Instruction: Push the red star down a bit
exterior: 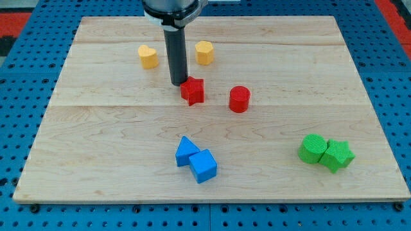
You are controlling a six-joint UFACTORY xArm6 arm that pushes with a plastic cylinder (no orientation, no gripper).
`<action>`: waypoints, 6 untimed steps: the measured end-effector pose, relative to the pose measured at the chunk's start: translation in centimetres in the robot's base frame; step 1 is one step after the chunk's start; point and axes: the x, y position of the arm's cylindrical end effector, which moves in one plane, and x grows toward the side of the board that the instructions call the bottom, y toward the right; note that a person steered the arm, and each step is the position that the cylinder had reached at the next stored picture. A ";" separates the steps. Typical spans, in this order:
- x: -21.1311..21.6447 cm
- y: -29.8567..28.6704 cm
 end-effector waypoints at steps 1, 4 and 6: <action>-2.7 0.1; -1.8 2.6; 1.7 2.6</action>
